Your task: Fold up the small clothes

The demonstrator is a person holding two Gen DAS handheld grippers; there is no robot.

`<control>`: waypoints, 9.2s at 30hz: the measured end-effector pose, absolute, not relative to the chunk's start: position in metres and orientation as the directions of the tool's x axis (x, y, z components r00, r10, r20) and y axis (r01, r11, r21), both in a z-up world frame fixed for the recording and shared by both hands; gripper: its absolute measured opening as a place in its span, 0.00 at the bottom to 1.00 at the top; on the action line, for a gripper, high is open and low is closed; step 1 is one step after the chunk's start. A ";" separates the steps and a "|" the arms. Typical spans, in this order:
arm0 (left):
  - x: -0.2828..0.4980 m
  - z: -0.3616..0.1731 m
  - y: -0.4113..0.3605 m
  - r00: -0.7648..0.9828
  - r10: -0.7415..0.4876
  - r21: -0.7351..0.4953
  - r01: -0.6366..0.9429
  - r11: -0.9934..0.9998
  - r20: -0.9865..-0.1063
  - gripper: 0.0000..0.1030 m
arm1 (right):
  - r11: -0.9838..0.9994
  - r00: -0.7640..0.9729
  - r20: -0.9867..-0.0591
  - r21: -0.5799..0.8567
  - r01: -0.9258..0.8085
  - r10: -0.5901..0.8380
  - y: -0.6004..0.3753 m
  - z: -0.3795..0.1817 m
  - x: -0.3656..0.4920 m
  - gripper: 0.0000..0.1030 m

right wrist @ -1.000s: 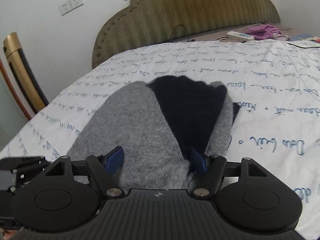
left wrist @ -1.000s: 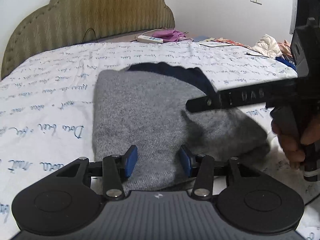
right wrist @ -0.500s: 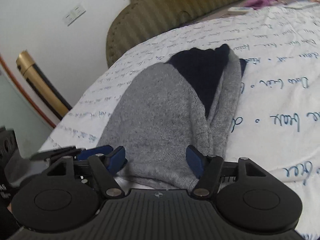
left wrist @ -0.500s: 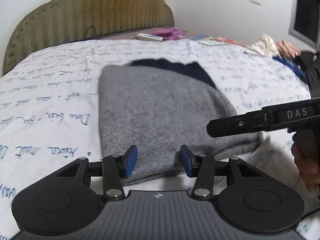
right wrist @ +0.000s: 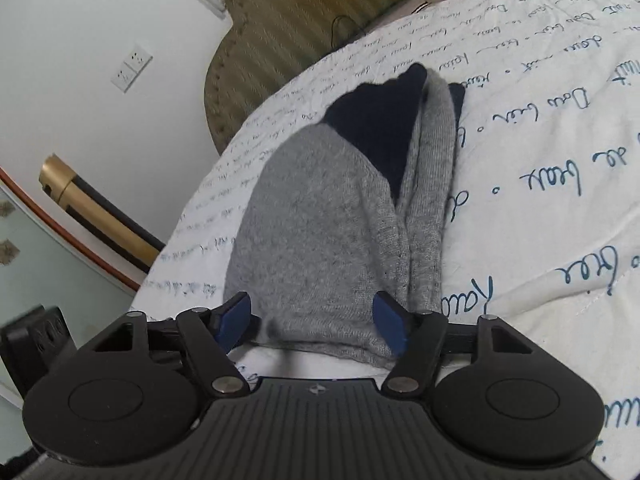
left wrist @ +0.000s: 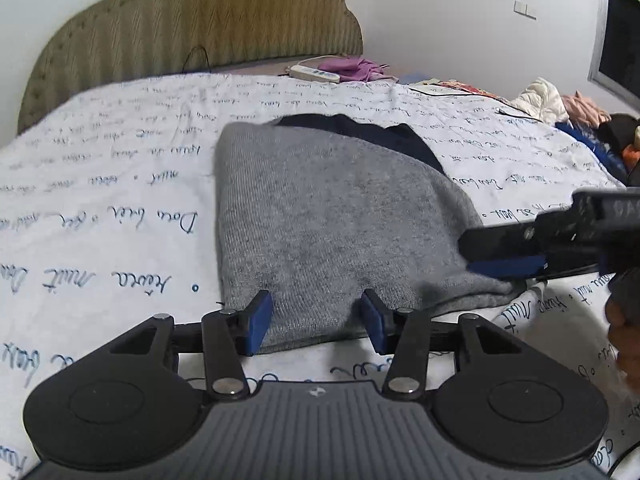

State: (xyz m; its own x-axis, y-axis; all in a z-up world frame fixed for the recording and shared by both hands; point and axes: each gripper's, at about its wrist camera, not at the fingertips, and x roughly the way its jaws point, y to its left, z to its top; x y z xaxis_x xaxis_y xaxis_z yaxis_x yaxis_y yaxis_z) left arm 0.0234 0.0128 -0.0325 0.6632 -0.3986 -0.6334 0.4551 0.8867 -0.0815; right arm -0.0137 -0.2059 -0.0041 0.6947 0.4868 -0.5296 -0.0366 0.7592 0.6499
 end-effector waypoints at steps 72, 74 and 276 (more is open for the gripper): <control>0.010 -0.001 0.046 0.730 -0.245 -0.045 0.282 0.958 -0.638 0.46 | 0.911 0.711 -0.642 0.412 0.006 0.286 -0.206 0.025 -0.048 0.58; -0.001 -0.010 0.041 0.723 -0.246 -0.039 0.289 0.956 -0.645 0.55 | 0.952 0.714 -0.671 0.307 0.023 0.199 -0.193 0.028 -0.061 0.74; -0.052 -0.032 0.027 0.788 -0.210 0.014 0.267 0.964 -0.579 1.00 | 0.985 0.787 -0.612 0.078 0.156 -0.076 -0.119 0.014 -0.108 1.00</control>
